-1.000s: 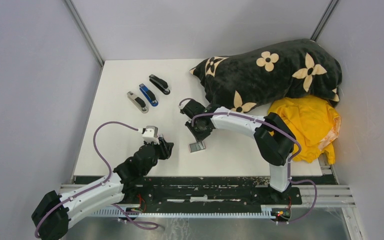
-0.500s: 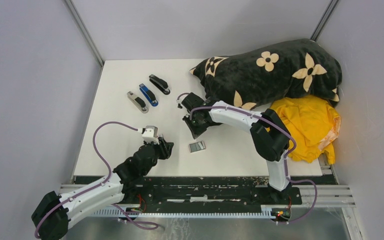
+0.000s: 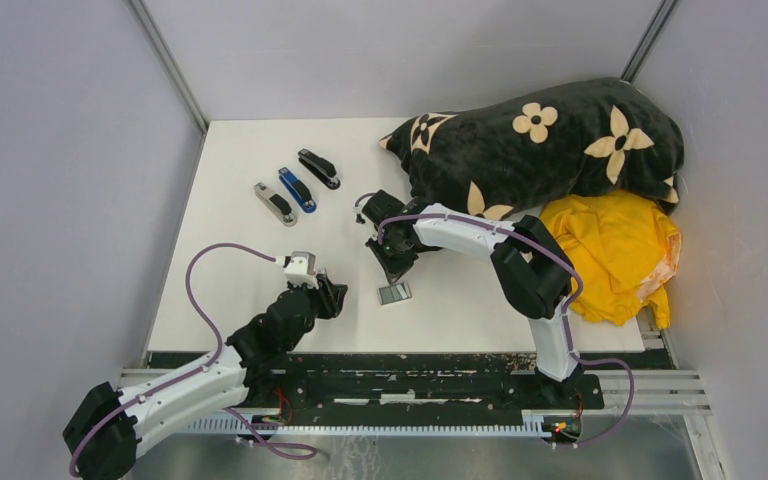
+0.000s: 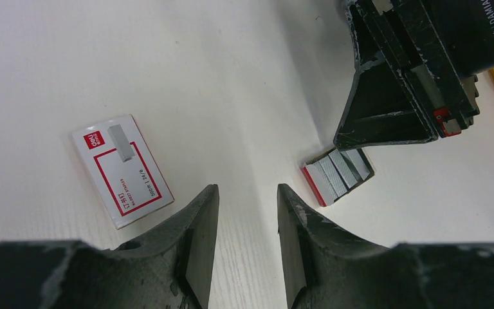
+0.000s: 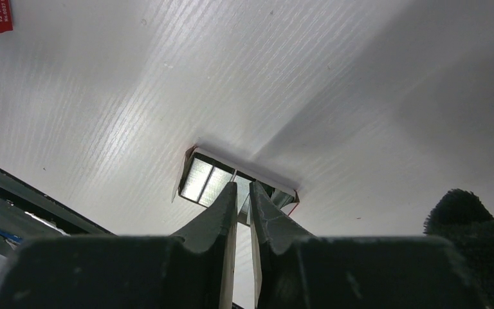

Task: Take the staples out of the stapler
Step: Place the staple in the staple box.

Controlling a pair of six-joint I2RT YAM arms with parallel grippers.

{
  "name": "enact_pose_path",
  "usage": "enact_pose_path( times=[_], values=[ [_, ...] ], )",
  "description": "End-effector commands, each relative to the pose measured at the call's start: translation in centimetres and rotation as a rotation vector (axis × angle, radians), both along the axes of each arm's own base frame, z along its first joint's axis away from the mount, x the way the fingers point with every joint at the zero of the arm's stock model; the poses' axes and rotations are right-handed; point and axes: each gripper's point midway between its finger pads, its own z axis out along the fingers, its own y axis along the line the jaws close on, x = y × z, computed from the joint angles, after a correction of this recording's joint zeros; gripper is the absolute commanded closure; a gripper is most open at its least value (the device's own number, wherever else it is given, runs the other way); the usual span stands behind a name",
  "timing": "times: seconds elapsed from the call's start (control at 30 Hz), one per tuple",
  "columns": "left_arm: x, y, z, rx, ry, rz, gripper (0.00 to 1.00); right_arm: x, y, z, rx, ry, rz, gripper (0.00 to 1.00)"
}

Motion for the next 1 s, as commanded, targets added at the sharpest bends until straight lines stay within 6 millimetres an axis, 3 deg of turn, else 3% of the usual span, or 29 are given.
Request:
enact_pose_path(
  times=[0.0, 0.97],
  values=[
    [0.8, 0.1, 1.4, -0.008, -0.060, 0.013, 0.54, 0.6, 0.5, 0.4, 0.012, -0.019, 0.008, 0.83],
    [0.7, 0.1, 1.4, -0.005, -0.058, 0.013, 0.54, -0.2, -0.7, -0.3, -0.022, -0.009, 0.016, 0.81]
  ],
)
